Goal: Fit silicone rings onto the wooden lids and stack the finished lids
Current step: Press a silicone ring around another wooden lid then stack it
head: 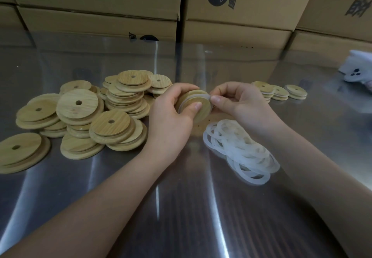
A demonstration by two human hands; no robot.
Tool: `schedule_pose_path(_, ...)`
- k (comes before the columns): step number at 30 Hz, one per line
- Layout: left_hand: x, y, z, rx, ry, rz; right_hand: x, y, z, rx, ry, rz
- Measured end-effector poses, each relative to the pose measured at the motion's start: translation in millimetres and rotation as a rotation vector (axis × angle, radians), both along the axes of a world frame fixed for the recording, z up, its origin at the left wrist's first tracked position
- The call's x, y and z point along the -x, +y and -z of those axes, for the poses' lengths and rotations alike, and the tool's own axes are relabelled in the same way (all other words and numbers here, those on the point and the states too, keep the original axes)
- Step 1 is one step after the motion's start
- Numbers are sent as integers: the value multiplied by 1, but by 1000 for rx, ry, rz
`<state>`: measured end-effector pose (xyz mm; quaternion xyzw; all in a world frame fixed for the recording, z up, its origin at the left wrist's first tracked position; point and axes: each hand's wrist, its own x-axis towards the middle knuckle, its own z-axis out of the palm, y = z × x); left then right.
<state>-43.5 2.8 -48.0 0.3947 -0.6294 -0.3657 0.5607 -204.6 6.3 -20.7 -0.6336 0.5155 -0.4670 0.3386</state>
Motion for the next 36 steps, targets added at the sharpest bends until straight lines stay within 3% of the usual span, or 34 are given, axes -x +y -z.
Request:
schedule_pose_path(28, -2, 2, 3, -11, -10, -13, 6, -4, 8, -21, -180, -114)
schedule_pose_path(36, -3, 4, -1, -148, 210, 5, 3, -3, 10, 41, -126, -135)
